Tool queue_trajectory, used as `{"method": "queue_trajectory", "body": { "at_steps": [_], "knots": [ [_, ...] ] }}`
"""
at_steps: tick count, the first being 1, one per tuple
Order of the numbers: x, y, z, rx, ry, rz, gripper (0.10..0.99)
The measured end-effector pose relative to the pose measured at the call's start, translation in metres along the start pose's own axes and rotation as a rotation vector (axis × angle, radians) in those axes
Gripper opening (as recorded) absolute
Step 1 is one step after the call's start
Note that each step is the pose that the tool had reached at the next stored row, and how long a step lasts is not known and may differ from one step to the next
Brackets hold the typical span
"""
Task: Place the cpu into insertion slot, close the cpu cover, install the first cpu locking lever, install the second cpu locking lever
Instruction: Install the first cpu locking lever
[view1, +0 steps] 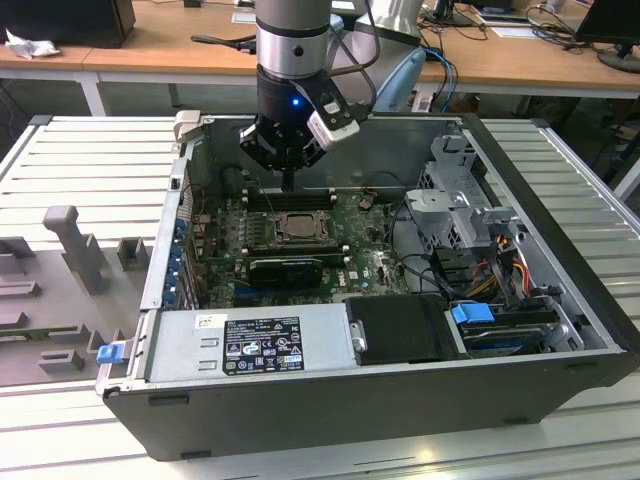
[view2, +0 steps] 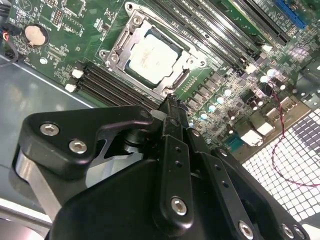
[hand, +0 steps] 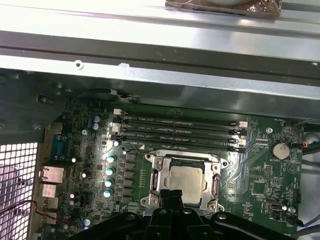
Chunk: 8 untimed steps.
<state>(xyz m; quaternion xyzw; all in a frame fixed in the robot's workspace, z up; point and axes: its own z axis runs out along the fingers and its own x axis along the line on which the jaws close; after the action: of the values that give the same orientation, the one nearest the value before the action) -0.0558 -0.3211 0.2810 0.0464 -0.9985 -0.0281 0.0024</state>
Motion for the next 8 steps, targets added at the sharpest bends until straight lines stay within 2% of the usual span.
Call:
{"method": "queue_trajectory", "body": {
  "at_steps": [8],
  "knots": [
    [0.0025,0.0002,0.0000,0.000,0.0004,-0.007,0.106]
  ]
}}
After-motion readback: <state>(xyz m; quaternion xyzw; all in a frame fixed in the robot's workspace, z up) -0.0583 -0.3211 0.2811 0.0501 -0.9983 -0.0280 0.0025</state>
